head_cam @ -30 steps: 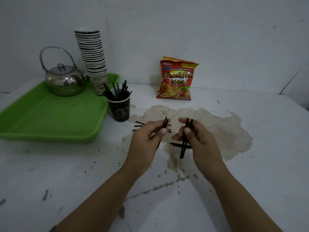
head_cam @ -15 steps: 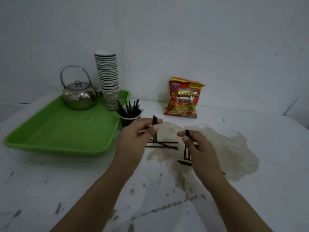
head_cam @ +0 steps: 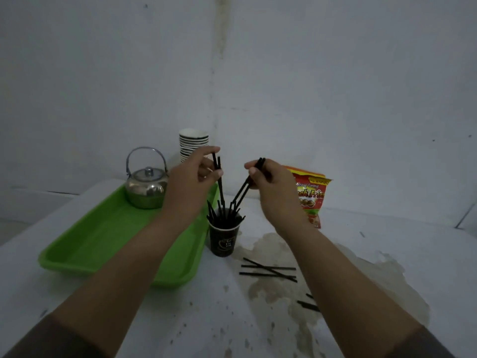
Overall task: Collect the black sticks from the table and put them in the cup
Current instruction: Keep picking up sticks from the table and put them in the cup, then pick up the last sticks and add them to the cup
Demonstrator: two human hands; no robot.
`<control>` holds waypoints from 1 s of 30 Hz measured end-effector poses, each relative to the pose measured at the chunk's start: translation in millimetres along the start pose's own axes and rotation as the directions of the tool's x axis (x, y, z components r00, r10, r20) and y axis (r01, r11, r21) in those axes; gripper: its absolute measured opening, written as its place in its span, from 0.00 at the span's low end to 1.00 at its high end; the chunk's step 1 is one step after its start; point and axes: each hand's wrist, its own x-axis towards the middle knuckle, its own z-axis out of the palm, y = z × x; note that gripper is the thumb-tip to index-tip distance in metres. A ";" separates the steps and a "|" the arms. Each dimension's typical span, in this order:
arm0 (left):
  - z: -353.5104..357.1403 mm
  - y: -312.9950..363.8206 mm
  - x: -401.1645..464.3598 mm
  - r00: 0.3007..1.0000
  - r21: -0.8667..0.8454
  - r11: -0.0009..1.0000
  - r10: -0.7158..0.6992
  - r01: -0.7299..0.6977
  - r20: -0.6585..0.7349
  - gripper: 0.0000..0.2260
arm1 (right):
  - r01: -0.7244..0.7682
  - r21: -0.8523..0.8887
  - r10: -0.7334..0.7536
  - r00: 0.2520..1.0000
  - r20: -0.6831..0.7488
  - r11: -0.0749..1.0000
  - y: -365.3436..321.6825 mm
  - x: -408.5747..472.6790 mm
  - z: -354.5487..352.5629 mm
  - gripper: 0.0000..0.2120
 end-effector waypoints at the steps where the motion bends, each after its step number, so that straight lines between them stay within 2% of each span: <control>1: 2.6 -5.1 0.0 1.000 0.034 0.999 0.022 -0.022 0.012 0.20 | -0.007 -0.025 0.007 1.000 0.004 1.000 2.6 2.5 7.2 0.08; 5: 13.6 -21.7 -3.7 0.990 0.124 0.985 0.112 -0.122 0.083 0.25 | -0.026 -0.071 0.027 0.999 0.023 0.997 17.8 5.6 29.4 0.07; 7: 18.9 -28.0 -6.9 0.984 0.160 0.976 0.130 -0.149 0.120 0.23 | -0.037 -0.079 0.038 0.999 0.009 0.996 25.5 5.0 36.6 0.07; 9: 23.6 -33.7 -10.0 0.984 0.183 0.976 0.090 -0.118 0.153 0.18 | -0.067 -0.081 0.068 0.998 0.008 0.994 33.2 3.5 41.8 0.07; 13: 28.9 -45.0 -15.6 0.982 0.306 0.945 0.058 -0.111 0.179 0.11 | -0.172 -0.141 0.186 0.979 0.090 0.975 43.5 1.0 48.2 0.13; 20: 25.5 -44.7 -29.6 0.978 0.365 0.918 0.087 -0.152 0.187 0.17 | -0.232 -0.262 0.290 0.934 0.210 0.937 43.6 -3.9 36.1 0.21; 22: 25.8 -33.4 -36.8 0.981 0.355 0.918 0.133 -0.176 0.142 0.17 | -0.213 -0.182 0.252 0.942 0.222 0.960 40.0 -9.2 24.3 0.22; 26: 32.2 -8.8 -66.5 0.959 0.290 0.915 0.279 -0.281 0.048 0.15 | -0.277 0.048 0.271 0.957 0.104 0.960 44.0 -39.3 -11.8 0.21; 28: 42.1 -1.3 -86.0 0.948 0.239 0.917 0.308 -0.320 0.087 0.15 | -0.269 0.013 0.269 0.963 0.021 0.963 54.8 -62.7 -32.6 0.17; 30: 57.3 1.5 -103.0 0.937 0.197 0.921 0.307 -0.337 0.169 0.13 | -0.259 -0.072 0.259 0.966 -0.004 0.963 68.9 -85.4 -52.2 0.12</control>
